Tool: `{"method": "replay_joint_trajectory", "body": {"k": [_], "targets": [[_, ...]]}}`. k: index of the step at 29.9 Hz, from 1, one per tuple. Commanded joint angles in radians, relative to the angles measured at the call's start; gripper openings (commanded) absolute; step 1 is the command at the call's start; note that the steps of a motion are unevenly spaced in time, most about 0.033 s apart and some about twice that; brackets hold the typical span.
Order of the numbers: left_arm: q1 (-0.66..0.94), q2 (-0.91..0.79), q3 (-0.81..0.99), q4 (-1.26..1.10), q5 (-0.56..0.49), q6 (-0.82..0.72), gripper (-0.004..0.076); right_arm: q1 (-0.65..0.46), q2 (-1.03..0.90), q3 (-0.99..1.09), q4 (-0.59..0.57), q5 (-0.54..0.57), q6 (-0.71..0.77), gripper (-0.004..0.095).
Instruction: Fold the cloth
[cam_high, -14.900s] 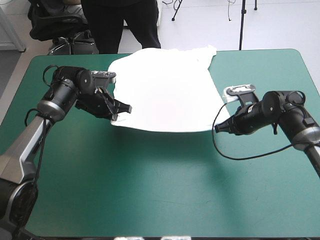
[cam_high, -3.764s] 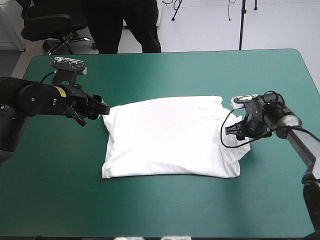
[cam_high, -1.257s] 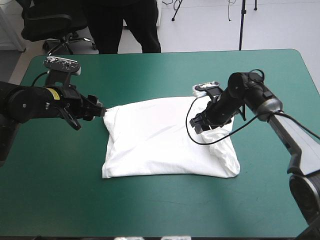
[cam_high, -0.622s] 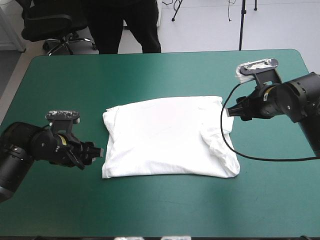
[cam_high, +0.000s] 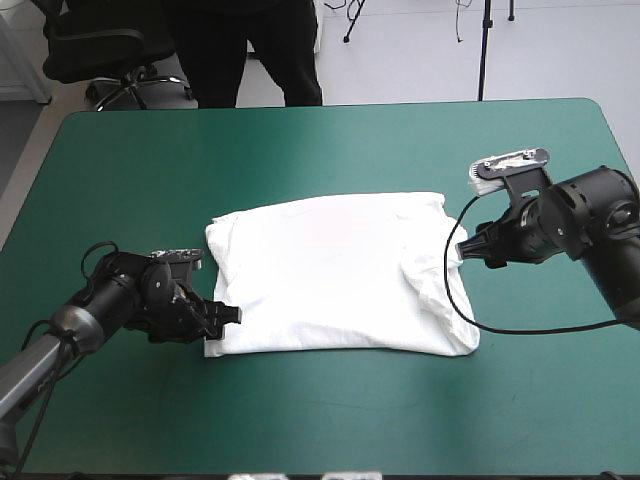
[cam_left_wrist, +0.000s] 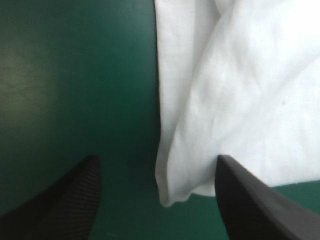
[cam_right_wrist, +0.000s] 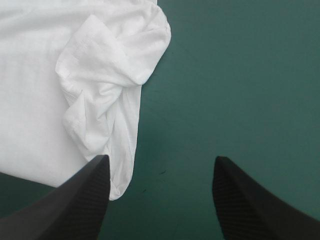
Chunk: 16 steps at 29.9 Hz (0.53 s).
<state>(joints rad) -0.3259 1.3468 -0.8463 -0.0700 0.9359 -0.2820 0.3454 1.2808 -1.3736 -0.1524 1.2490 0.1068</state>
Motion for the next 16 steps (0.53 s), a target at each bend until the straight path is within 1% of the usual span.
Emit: {"method": "replay_joint_trajectory", "body": {"k": [1,4,6,10,11,16], "targets": [[-0.022,0.024,-0.02,-0.015,-0.026,-0.005,0.0475,-0.004,-0.031,0.003,-0.024,-0.036,0.018,0.0567],[-0.062,0.053,-0.02,-0.004,-0.048,-0.008,0.0473,-0.004,-0.038,0.045,-0.019,-0.052,0.034,0.0567],[-0.092,0.071,-0.02,0.026,-0.059,-0.035,0.045,-0.004,-0.057,0.089,-0.017,-0.067,0.044,0.0567],[-0.111,0.096,-0.02,0.019,-0.071,-0.039,0.0368,-0.004,-0.115,0.185,-0.015,-0.1,0.074,0.0563],[-0.112,0.105,-0.02,0.019,-0.075,-0.039,0.0336,-0.004,-0.13,0.212,-0.013,-0.115,0.076,0.0563],[-0.112,0.148,-0.019,0.012,-0.084,-0.039,0.022,-0.004,-0.229,0.339,0.019,-0.171,0.076,0.0563]]}}
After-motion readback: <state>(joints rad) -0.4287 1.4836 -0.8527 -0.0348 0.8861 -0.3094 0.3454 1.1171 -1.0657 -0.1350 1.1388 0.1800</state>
